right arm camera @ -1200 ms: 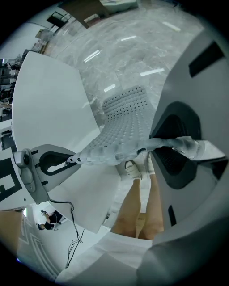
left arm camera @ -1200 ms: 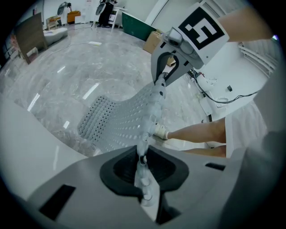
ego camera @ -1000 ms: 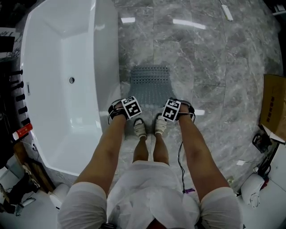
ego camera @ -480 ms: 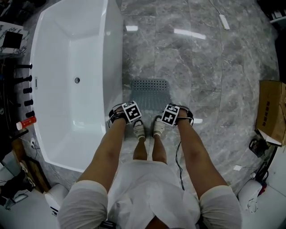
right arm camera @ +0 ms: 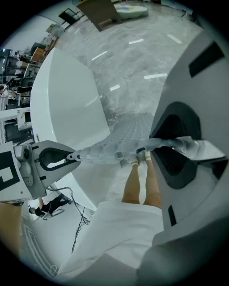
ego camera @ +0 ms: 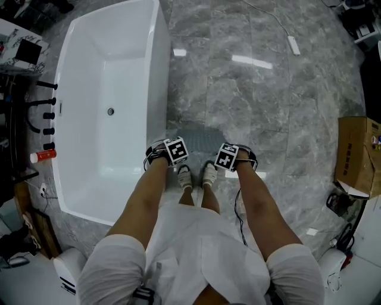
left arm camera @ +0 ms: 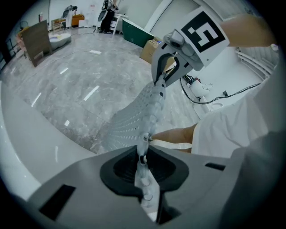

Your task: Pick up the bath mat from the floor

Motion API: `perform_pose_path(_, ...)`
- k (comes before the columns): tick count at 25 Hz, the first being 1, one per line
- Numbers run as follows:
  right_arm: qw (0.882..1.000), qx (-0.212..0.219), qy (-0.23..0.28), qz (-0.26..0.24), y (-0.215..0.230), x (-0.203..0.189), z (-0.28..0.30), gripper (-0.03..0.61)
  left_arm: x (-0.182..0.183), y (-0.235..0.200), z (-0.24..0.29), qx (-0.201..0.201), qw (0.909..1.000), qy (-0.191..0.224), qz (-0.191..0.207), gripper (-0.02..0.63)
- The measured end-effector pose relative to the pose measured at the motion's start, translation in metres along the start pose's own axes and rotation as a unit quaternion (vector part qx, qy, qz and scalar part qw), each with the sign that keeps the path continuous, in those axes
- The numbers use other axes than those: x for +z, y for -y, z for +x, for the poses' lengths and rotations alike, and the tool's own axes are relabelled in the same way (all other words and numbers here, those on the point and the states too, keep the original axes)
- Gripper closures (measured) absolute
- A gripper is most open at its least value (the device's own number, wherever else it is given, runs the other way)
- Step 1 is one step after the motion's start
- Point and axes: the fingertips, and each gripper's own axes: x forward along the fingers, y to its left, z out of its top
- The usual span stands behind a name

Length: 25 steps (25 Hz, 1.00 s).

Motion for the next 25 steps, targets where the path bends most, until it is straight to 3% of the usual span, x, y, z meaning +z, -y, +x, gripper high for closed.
perform_pose_path(10,1.000,-0.001,-0.005,-0.013,-0.032,0.009,-0.081,0.517,0.009,0.039,-0.076,0.005,0.9996,0.006,0.027,0.557)
perform_pose_path(13,0.994,0.102,0.011,0.032,-0.079,0.013,-0.106,0.517,0.011,0.050,-0.094,0.000,0.9995,0.007,0.032,0.557)
perform_pose_path(14,0.993,0.112,0.013,0.041,-0.082,0.013,-0.115,0.517,0.015,0.052,-0.101,-0.001,0.9993,0.010,0.035,0.557)
perform_pose_path(18,1.000,0.018,0.010,-0.002,-0.052,0.009,-0.130,0.517,0.015,0.070,-0.116,-0.017,0.9988,0.018,0.042,0.557)
perform_pose_path(25,1.000,0.008,0.015,-0.025,-0.060,0.013,-0.152,0.517,0.012,0.085,-0.136,-0.019,0.9973,0.022,0.067,0.557)
